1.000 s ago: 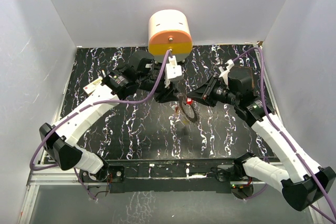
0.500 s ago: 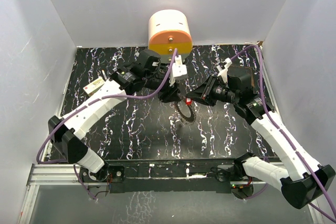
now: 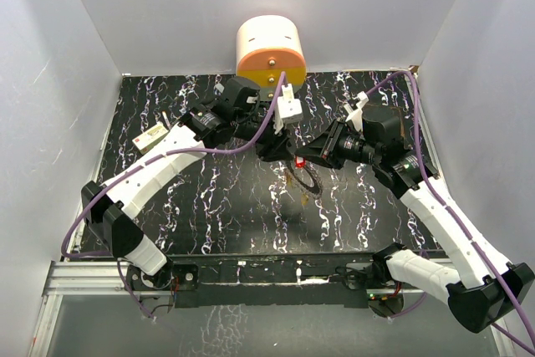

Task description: Put the keys on the keyring

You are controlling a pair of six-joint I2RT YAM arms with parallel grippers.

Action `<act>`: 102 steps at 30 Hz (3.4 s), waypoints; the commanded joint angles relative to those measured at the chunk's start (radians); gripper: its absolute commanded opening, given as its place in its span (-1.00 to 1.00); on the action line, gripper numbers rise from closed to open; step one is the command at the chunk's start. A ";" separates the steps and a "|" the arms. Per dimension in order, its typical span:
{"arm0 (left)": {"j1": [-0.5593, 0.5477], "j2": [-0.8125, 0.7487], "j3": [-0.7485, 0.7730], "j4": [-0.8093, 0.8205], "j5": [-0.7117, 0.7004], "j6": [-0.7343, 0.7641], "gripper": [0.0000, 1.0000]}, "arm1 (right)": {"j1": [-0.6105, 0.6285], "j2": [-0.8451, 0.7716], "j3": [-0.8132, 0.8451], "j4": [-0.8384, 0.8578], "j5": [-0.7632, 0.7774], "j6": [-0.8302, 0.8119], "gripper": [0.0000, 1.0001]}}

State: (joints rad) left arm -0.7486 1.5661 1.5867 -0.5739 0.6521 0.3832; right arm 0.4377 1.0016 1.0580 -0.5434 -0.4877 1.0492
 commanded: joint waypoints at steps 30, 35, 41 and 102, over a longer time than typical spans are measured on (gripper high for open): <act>-0.017 0.006 0.054 0.028 0.069 -0.066 -1.00 | 0.013 -0.002 0.059 0.173 -0.011 0.077 -0.84; -0.017 -0.004 0.050 -0.004 0.054 -0.037 -1.00 | 0.013 -0.007 0.073 0.155 0.014 0.060 -0.84; -0.017 -0.033 0.041 -0.038 0.031 0.019 -1.00 | 0.012 -0.011 0.102 0.107 0.046 0.017 -0.84; -0.018 -0.215 -0.097 0.058 0.087 0.174 -1.00 | -0.001 0.052 0.025 0.055 -0.068 0.045 -0.84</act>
State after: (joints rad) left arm -0.7609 1.3949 1.4731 -0.5549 0.6506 0.5434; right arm 0.4374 1.0363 0.9932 -0.4171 -0.5720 1.1976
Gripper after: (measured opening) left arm 0.009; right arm 0.120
